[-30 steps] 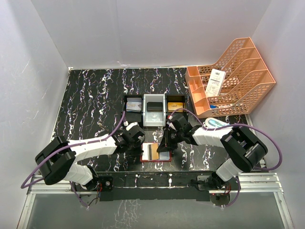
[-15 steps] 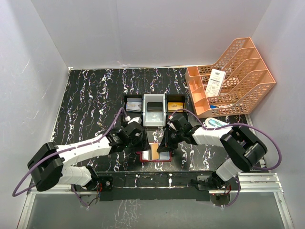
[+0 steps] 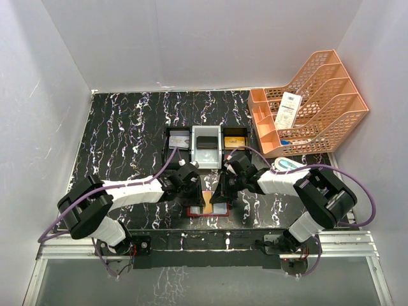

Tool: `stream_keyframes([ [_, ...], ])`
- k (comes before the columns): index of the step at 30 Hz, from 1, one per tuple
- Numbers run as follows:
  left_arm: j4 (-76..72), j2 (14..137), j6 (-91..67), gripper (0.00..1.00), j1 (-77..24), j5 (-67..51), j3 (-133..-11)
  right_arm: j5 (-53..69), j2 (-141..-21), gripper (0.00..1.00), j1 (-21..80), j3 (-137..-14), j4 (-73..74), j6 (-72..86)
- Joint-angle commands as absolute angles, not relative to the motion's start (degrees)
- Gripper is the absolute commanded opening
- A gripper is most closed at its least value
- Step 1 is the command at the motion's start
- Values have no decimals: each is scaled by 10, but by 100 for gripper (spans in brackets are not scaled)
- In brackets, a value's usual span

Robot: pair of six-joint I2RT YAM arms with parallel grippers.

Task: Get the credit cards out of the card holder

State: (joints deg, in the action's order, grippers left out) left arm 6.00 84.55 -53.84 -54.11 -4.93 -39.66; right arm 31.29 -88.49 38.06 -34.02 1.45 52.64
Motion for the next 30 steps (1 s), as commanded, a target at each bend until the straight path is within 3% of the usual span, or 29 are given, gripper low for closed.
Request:
stream_keyframes([
  [1,107,846,-546,19,-544,-17,-374,296,-880,0,377,-335,7,520],
  [30,159,838,-527,15,-544,22,-374,268,-844,0,367,-349,80,492],
])
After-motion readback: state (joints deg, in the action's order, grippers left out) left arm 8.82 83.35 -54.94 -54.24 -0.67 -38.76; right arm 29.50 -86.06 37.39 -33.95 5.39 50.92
